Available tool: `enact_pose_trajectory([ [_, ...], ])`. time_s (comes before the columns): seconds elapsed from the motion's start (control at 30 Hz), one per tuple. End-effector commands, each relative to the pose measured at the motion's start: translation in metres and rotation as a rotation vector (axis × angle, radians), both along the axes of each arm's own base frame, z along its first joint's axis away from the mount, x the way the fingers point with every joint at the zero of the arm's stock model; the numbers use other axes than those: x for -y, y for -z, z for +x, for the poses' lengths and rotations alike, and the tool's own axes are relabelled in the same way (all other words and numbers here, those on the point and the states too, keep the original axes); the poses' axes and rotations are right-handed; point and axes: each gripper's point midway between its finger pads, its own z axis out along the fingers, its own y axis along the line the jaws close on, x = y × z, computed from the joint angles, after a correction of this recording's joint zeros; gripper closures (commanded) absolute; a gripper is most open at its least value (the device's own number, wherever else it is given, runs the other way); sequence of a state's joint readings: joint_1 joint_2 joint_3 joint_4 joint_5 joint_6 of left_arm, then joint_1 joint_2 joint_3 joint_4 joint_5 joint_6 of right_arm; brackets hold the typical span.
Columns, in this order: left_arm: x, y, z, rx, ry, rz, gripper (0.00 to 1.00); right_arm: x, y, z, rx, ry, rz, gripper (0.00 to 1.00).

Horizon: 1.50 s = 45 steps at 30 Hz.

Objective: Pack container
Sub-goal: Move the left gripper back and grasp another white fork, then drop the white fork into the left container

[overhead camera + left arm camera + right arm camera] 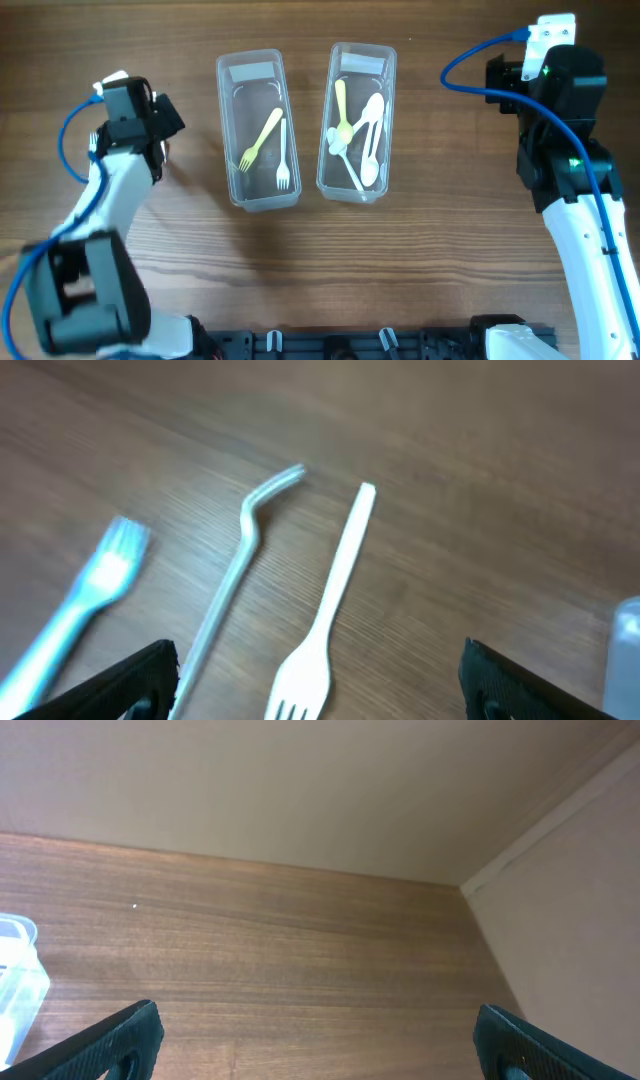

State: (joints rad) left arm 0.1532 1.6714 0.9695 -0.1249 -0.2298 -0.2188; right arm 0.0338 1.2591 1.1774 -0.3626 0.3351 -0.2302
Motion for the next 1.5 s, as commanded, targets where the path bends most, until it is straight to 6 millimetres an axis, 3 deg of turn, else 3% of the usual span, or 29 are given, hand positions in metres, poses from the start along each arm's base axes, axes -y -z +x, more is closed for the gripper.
enact_pose_trajectory([
  [0.0,0.011,0.044,0.009,-0.049,0.056,-0.074,0.09,0.003,0.002,0.001,-0.007,0.016,-0.014,0.0],
  [0.1,0.01,0.085,0.01,-0.106,0.054,-0.085,0.08,0.003,0.002,0.001,-0.006,0.016,-0.013,0.0],
  [0.2,0.007,0.106,0.008,-0.133,0.044,-0.091,0.01,0.003,0.002,0.001,-0.006,0.016,-0.013,0.0],
  [0.27,0.006,0.108,0.006,-0.142,0.041,-0.093,0.05,0.003,0.002,0.001,-0.006,0.016,-0.013,0.0],
  [0.3,0.006,0.108,0.006,-0.142,0.041,-0.093,0.14,0.003,0.002,0.001,-0.007,0.016,-0.013,0.0],
  [0.33,0.006,0.109,0.005,-0.146,0.04,-0.094,0.39,0.003,0.002,0.001,-0.006,0.016,-0.013,0.0],
  [0.37,0.006,0.109,0.004,-0.15,0.04,-0.095,0.55,0.003,0.002,0.001,-0.007,0.016,-0.014,0.0],
  [0.53,0.006,0.107,0.005,-0.145,0.04,-0.093,0.94,0.003,0.002,0.001,-0.006,0.016,-0.013,0.0],
  [0.6,0.006,0.1,0.007,-0.13,0.041,-0.09,0.96,0.003,0.002,0.001,-0.007,0.016,-0.014,0.0],
  [0.73,0.004,0.027,0.016,0.014,0.045,-0.062,0.96,0.003,0.002,0.001,-0.006,0.016,-0.013,0.0],
  [0.83,0.009,-0.077,0.009,0.233,0.034,-0.053,0.96,0.003,0.002,0.001,-0.006,0.016,-0.013,0.0],
  [0.87,0.018,-0.104,0.003,0.293,0.049,-0.073,0.96,0.003,0.002,0.001,-0.007,0.016,-0.014,0.0],
  [0.93,0.065,-0.162,-0.019,0.405,0.219,-0.156,0.96,0.003,0.002,0.001,-0.006,0.016,-0.013,0.0],
  [0.97,0.092,-0.181,-0.035,0.431,0.311,-0.197,0.96,0.003,0.002,0.001,-0.006,0.016,-0.013,0.0],
  [1.0,0.103,-0.185,-0.042,0.428,0.343,-0.212,0.96,0.003,0.002,0.001,-0.006,0.016,-0.013,0.0],
  [1.07,0.13,-0.18,-0.054,0.38,0.407,-0.236,0.96,0.003,0.002,0.001,-0.007,0.016,-0.013,0.0],
  [1.13,0.157,-0.154,-0.057,0.28,0.468,-0.264,0.96,0.003,0.002,0.001,-0.007,0.016,-0.014,0.0],
  [1.23,0.184,-0.11,-0.047,0.154,0.482,-0.325,0.96,0.003,0.002,0.001,-0.007,0.016,-0.013,0.0],
  [1.37,0.205,-0.052,-0.026,0.044,0.487,-0.354,0.96,0.003,0.002,0.001,-0.007,0.016,-0.014,0.0],
  [1.4,0.207,-0.046,-0.02,0.044,0.491,-0.359,0.88,0.003,0.002,0.001,-0.007,0.016,-0.013,0.0],
  [1.43,0.209,-0.05,-0.014,0.076,0.5,-0.36,0.56,0.003,0.002,0.001,-0.006,0.016,-0.013,0.0],
  [1.47,0.209,-0.062,-0.009,0.125,0.508,-0.357,0.52,0.003,0.002,0.001,-0.007,0.016,-0.013,0.0],
])
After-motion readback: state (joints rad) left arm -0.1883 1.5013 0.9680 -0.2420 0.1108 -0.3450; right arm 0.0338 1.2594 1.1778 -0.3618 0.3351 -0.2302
